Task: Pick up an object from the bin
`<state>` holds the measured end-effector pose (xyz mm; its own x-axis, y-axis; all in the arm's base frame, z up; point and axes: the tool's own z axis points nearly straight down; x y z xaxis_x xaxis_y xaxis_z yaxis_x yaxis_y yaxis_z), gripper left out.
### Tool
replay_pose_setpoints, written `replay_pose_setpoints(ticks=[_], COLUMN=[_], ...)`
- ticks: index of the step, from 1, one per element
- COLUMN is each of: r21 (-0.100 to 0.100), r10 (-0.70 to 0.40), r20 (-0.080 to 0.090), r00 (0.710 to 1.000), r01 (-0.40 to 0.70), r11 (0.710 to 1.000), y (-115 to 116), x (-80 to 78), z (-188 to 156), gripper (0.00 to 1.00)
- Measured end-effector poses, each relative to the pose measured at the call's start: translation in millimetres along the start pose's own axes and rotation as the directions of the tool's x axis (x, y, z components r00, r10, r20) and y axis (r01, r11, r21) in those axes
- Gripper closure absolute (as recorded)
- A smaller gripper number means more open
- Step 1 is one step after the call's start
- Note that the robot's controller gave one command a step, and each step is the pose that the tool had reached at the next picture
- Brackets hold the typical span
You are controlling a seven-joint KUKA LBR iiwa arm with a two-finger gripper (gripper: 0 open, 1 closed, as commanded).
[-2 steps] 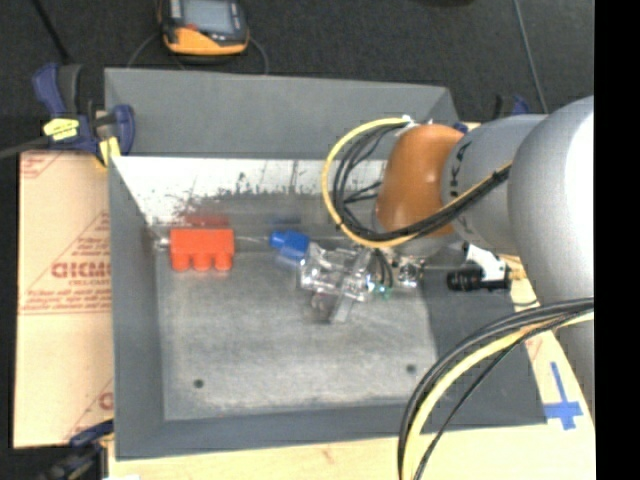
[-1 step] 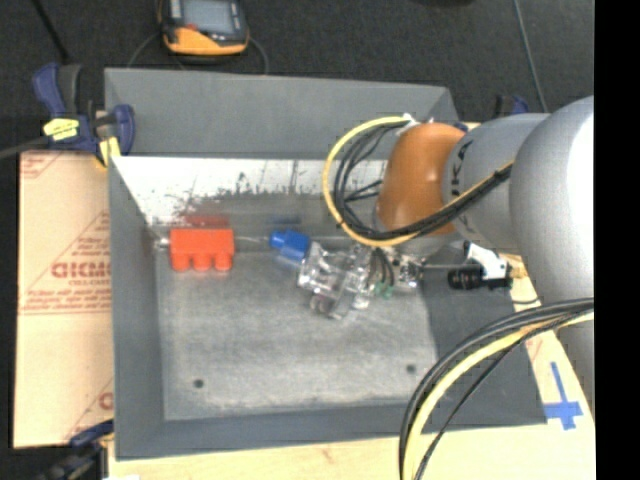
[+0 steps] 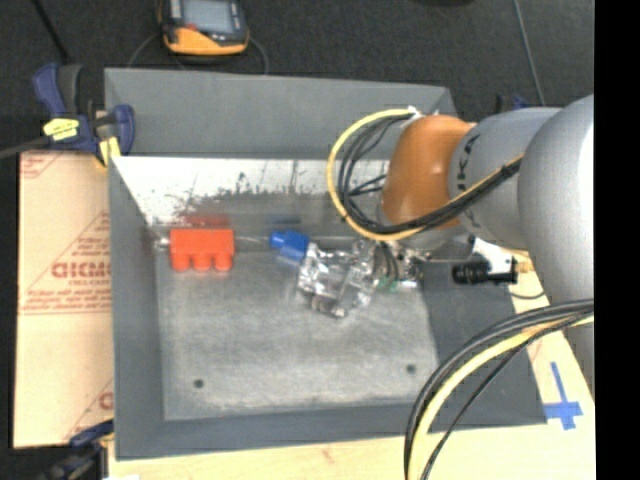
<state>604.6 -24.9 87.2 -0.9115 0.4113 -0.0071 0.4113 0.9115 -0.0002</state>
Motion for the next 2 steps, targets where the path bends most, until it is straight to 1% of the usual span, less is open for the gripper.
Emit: replay_pose_setpoints(ticks=[1,2], r21=[0.0,-0.002], r10=[0.0,-0.003], r20=[-0.001,-0.001], r00=[1.0,1.0], r01=[0.0,0.003], r11=[1.0,1.0], y=[-1,-1], x=[-1.4,-3.7], z=[-1,-70], gripper=[1.0,1.0])
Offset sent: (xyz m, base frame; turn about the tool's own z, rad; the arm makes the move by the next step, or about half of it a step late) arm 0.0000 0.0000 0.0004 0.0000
